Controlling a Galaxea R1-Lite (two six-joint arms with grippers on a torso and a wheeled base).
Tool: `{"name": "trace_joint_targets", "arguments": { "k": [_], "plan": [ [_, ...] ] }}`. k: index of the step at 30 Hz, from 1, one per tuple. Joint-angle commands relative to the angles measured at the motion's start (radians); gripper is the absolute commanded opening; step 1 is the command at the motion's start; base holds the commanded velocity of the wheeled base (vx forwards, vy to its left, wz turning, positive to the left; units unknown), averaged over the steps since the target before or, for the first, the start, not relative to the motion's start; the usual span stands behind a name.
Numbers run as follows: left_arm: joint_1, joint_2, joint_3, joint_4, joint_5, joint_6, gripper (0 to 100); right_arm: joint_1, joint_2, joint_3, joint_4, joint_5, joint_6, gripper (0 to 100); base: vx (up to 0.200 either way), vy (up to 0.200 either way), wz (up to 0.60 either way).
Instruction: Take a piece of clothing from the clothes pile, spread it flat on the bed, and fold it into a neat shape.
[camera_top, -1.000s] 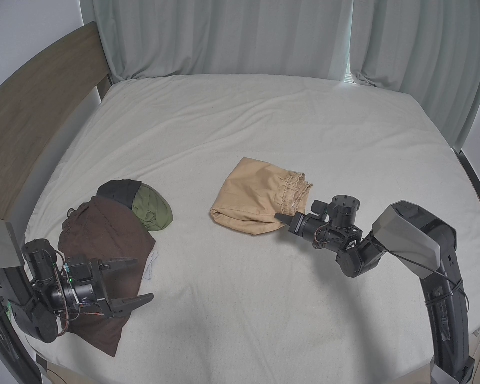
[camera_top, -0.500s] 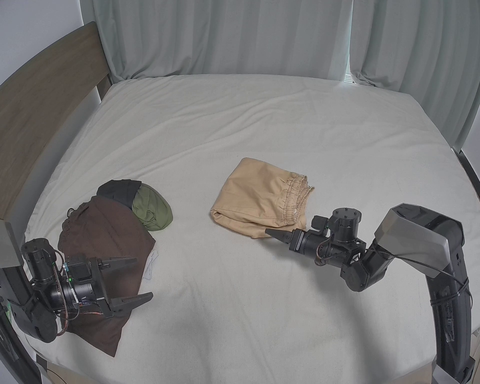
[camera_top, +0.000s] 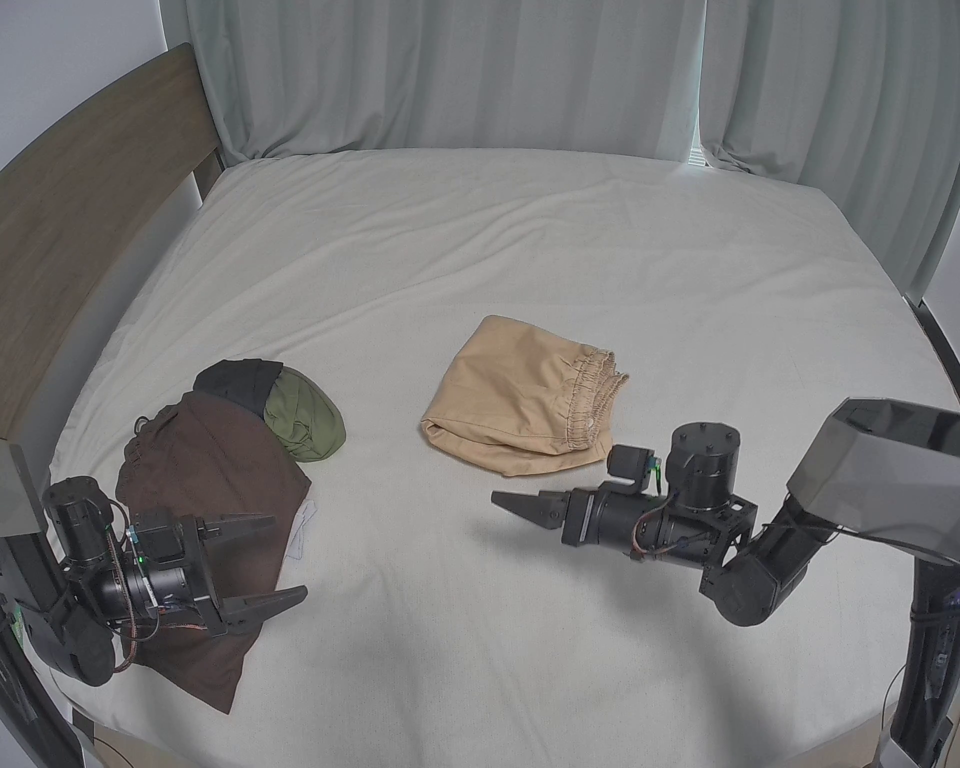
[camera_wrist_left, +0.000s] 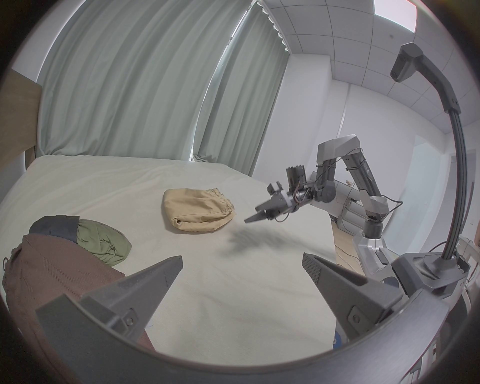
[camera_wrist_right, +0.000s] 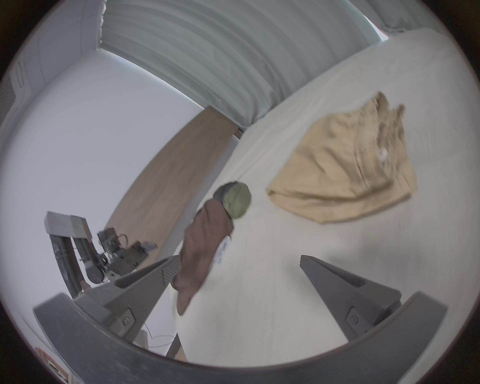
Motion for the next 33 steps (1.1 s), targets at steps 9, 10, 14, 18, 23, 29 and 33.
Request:
{"name": "trace_joint_targets", "arguments": {
  "k": [9,10,14,18,23,29,33],
  "plan": [
    [-0.005,0.009,0.007,0.000,0.000,0.000,100,-0.083,-0.049,-0.251,0.021,0.002,0.088,100,0.000,0.000,0.00],
    [-0.003,0.011,0.006,0.000,0.000,0.000,100,-0.092,-0.029,-0.275,0.033,0.001,0.088,100,0.000,0.000,0.00],
    [-0.008,0.012,0.007,0.000,0.000,0.001,100,-0.133,0.069,-0.367,0.039,-0.002,0.088,100,0.000,0.000,0.00],
    [-0.008,0.012,0.012,0.000,0.000,0.000,100,-0.175,0.179,-0.468,0.041,-0.004,0.086,100,0.000,0.000,0.00],
    [-0.008,0.019,0.015,0.000,0.000,0.001,100,-0.207,0.288,-0.490,0.025,-0.019,0.083,100,0.000,0.000,0.00],
    [-0.011,0.026,0.021,0.000,0.000,0.001,100,-0.227,0.367,-0.491,-0.030,-0.034,0.073,100,0.000,0.000,0.00],
    [-0.012,0.031,0.027,0.000,0.000,0.001,100,-0.228,0.365,-0.491,-0.034,-0.034,0.073,100,0.000,0.000,0.00]
  ]
}}
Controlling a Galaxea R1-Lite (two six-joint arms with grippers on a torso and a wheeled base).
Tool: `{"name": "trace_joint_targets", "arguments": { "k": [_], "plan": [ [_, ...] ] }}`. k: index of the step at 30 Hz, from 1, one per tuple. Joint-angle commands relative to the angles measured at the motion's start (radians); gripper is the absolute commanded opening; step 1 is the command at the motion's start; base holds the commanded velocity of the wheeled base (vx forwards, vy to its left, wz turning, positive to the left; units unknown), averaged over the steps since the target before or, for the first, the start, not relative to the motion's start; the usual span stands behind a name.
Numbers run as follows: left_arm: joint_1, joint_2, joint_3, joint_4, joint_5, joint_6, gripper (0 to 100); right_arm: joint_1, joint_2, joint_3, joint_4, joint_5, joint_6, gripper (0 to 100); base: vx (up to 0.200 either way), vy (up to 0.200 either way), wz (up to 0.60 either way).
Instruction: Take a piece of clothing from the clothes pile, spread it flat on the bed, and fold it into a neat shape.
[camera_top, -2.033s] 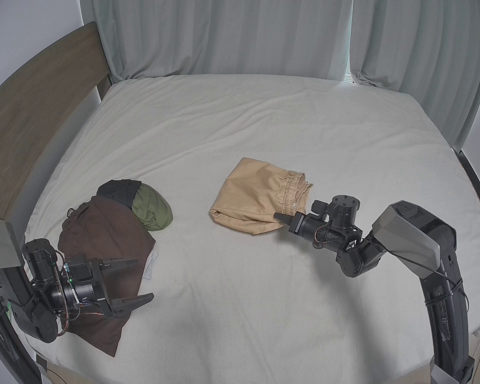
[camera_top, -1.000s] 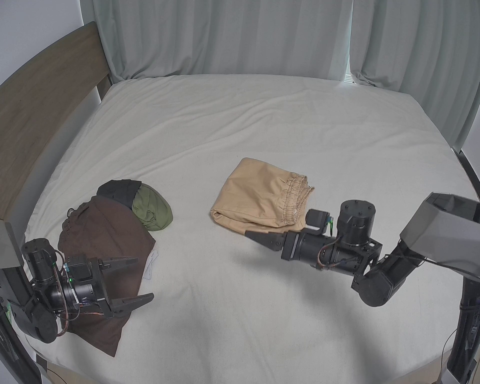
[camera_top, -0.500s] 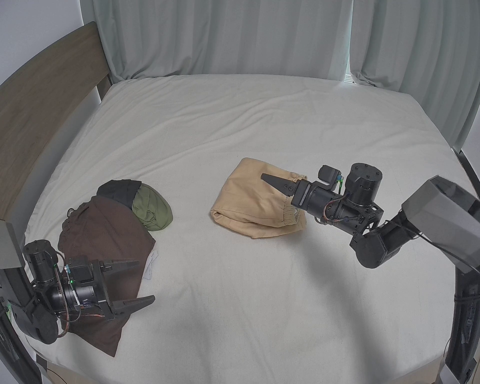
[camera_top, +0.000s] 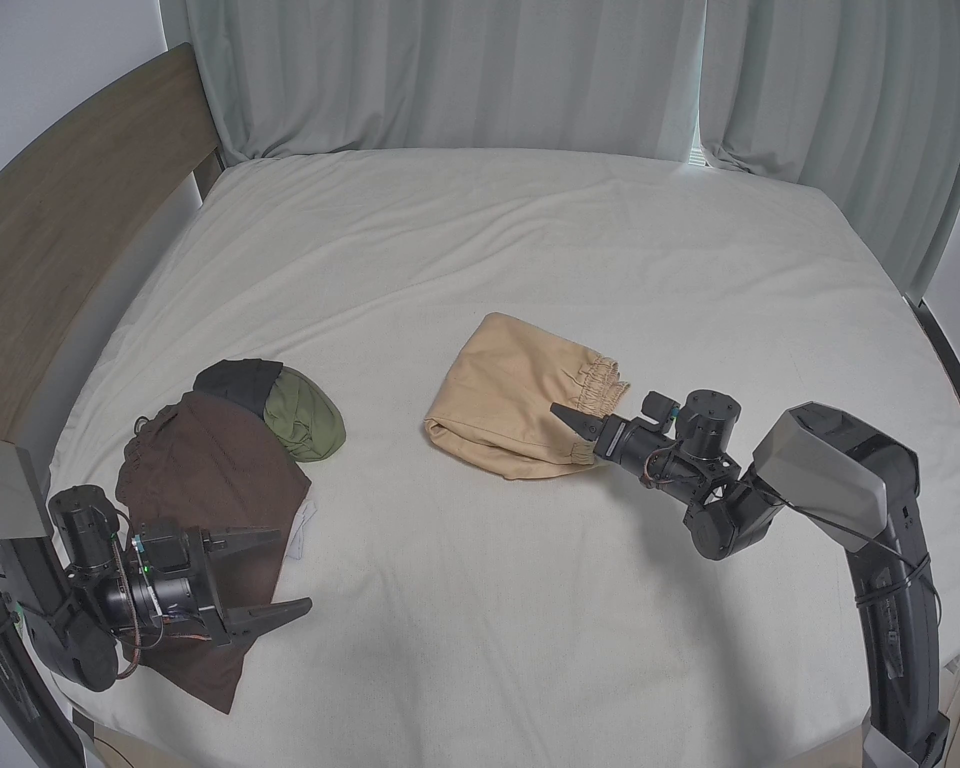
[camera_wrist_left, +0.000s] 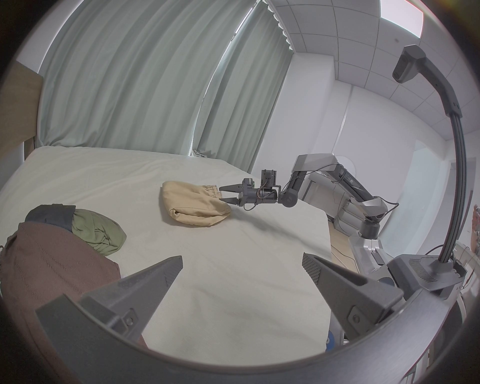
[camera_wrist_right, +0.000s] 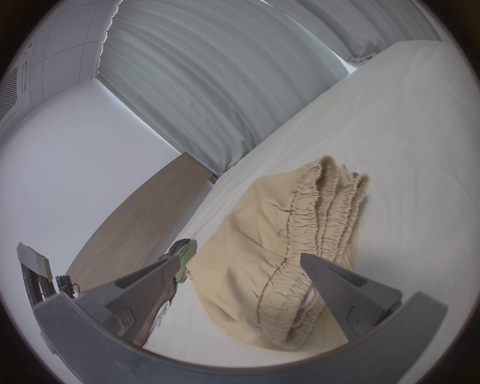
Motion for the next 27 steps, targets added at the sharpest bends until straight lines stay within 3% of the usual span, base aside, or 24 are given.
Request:
{"name": "trace_joint_targets", "arguments": {
  "k": [1,6,12,17,19,20,24,27],
  "plan": [
    [-0.002,0.009,0.004,0.000,0.000,0.000,100,-0.005,0.044,-0.001,-0.003,0.000,0.000,100,0.000,0.000,0.00],
    [-0.002,0.009,0.020,0.000,0.000,0.000,100,-0.005,0.011,0.045,-0.061,0.001,0.000,100,0.000,0.000,0.00],
    [-0.005,-0.010,0.032,-0.003,-0.006,-0.001,100,0.002,-0.269,0.241,-0.107,0.001,-0.003,100,0.000,0.000,0.00],
    [-0.060,-0.045,0.044,0.000,-0.003,-0.003,100,0.039,-0.504,0.396,-0.095,0.003,-0.046,100,0.000,0.000,0.00],
    [-0.091,-0.060,0.063,0.000,0.000,-0.006,100,0.074,-0.596,0.481,-0.093,0.003,-0.084,100,0.000,0.000,0.00],
    [-0.117,-0.071,0.072,0.000,0.002,-0.007,100,0.091,-0.650,0.550,-0.093,0.001,-0.143,100,0.000,0.000,0.00],
    [-0.155,-0.103,0.081,0.000,0.003,-0.006,100,0.101,-0.722,0.663,-0.082,0.001,-0.275,100,0.000,0.000,0.00],
    [-0.195,-0.108,0.101,0.003,0.008,-0.003,100,0.094,-0.765,0.741,-0.079,0.000,-0.321,100,0.000,0.000,0.00]
  ]
}}
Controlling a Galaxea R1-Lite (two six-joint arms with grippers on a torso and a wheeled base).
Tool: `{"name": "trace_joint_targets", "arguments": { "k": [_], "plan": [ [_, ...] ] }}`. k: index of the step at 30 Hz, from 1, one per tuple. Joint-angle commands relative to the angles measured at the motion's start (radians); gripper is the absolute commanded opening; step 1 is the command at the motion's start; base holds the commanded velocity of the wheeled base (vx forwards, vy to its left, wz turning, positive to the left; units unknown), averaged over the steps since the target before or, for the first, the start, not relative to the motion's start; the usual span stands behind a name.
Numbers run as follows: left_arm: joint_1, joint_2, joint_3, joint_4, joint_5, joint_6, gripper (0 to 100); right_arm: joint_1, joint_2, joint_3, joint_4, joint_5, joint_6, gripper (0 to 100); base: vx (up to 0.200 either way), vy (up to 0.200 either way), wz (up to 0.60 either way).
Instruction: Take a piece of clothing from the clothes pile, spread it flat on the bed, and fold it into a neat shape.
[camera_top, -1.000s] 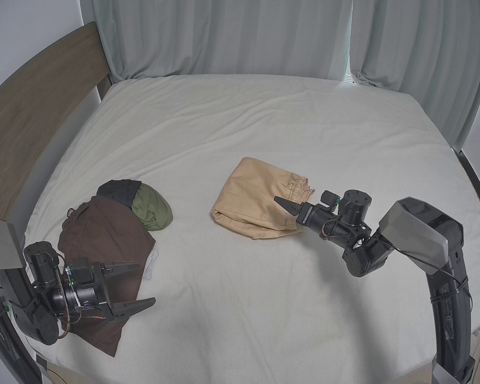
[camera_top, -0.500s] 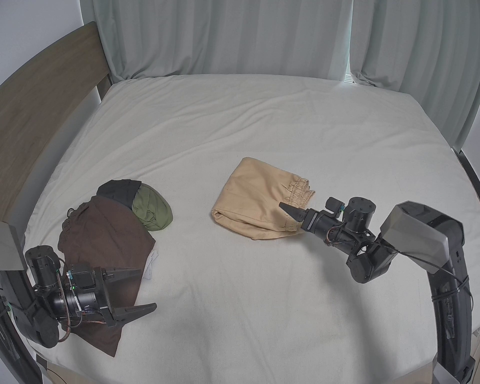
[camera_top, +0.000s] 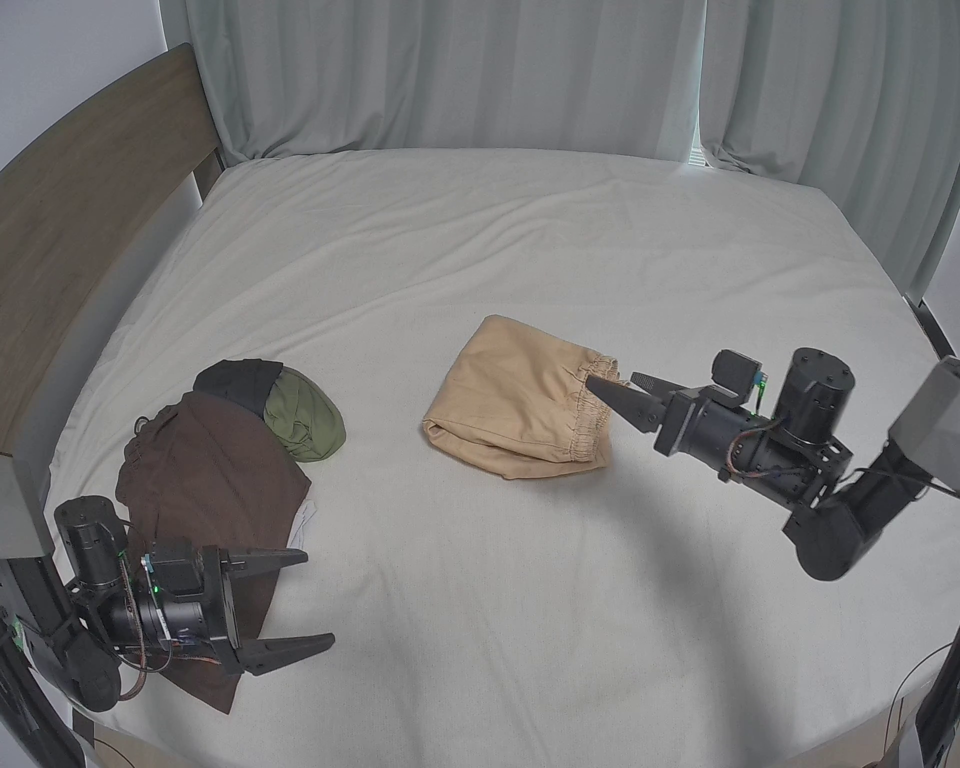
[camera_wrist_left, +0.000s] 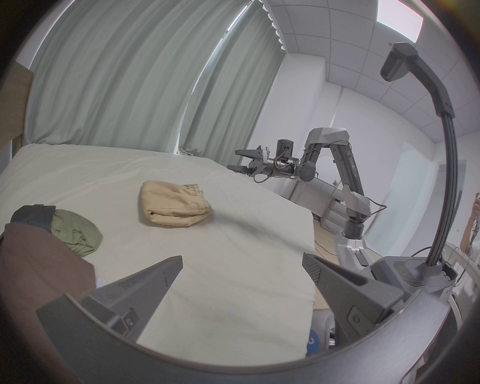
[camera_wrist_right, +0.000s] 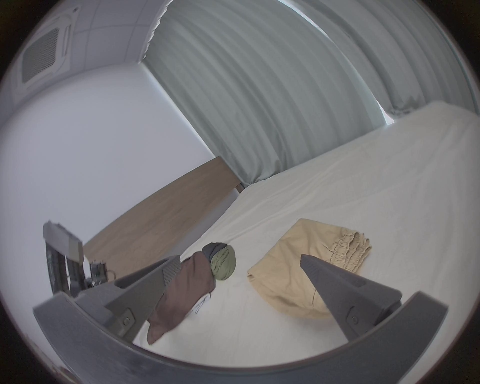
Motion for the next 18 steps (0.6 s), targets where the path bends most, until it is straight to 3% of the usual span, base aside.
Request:
{"name": "trace_joint_targets", "arguments": {
  "k": [1,10,14,18],
  "plan": [
    [-0.104,-0.058,0.046,0.005,0.006,0.002,100,0.029,-0.236,0.205,0.007,-0.004,-0.130,100,0.000,0.000,0.00],
    [-0.182,-0.112,0.066,0.009,0.008,0.002,100,0.019,-0.315,0.312,0.010,-0.147,-0.377,100,0.000,0.000,0.00],
    [-0.201,-0.134,0.066,0.023,0.020,0.002,100,0.022,-0.363,0.325,0.027,-0.259,-0.366,100,0.000,0.000,0.00],
    [-0.217,-0.143,0.066,0.026,0.031,0.002,100,-0.020,-0.367,0.331,0.029,-0.264,-0.340,100,0.000,0.000,0.00]
  ]
}}
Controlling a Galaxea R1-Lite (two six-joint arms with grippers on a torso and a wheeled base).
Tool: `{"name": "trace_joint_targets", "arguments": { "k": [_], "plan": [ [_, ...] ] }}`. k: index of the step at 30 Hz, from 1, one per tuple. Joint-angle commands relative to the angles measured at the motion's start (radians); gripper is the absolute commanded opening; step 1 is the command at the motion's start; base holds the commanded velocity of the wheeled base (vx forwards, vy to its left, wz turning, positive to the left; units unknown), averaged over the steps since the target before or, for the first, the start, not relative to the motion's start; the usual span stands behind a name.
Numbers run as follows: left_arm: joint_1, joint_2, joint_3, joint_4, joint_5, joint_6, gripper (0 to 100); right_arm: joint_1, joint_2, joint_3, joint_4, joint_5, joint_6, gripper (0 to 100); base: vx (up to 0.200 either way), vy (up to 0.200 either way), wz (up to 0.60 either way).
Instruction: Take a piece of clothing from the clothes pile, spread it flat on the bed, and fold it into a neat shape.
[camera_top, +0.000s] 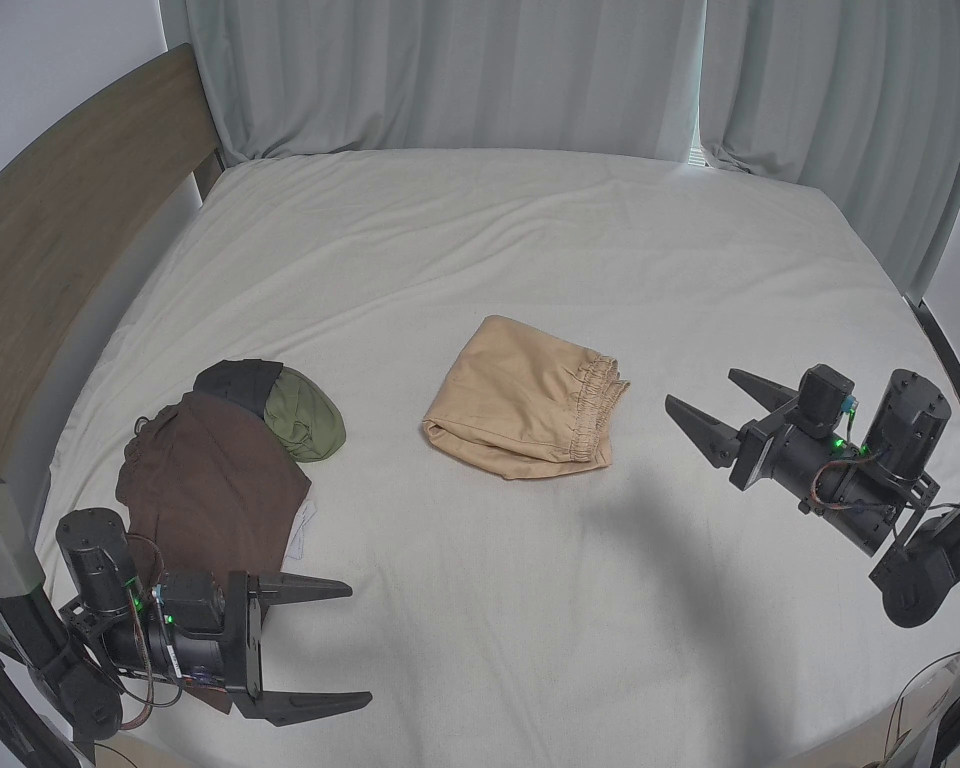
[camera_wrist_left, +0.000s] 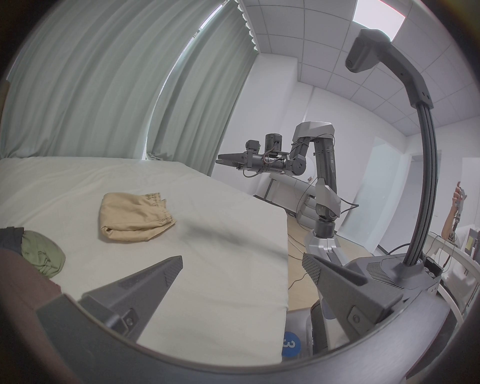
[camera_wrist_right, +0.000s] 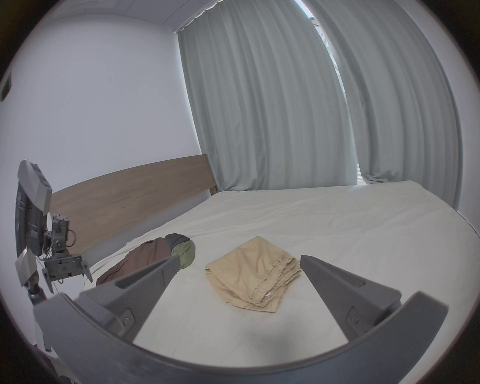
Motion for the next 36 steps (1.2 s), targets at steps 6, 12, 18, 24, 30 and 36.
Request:
{"name": "trace_joint_targets", "arguments": {
  "k": [6,12,18,24,30,36],
  "plan": [
    [-0.032,-0.119,0.017,0.054,0.011,0.051,100,-0.072,-0.145,0.095,0.042,-0.031,0.020,100,0.000,0.000,0.00],
    [-0.043,-0.185,0.017,0.111,0.008,0.098,100,-0.100,-0.295,0.260,0.056,-0.038,0.031,100,0.000,0.000,0.00],
    [-0.132,-0.289,0.017,0.146,0.014,0.089,100,-0.186,-0.522,0.406,0.082,-0.028,0.023,100,0.000,0.000,0.00],
    [-0.204,-0.364,0.017,0.238,0.016,0.100,100,-0.284,-0.803,0.448,0.234,0.014,-0.064,100,0.000,0.000,0.00],
    [-0.214,-0.512,0.017,0.332,0.043,0.093,100,-0.313,-1.097,0.380,0.582,0.009,-0.114,100,0.000,0.000,0.00],
    [-0.207,-0.683,0.017,0.389,0.074,0.041,100,-0.344,-1.361,0.288,0.926,0.009,-0.112,100,0.000,0.000,0.00]
  ]
}}
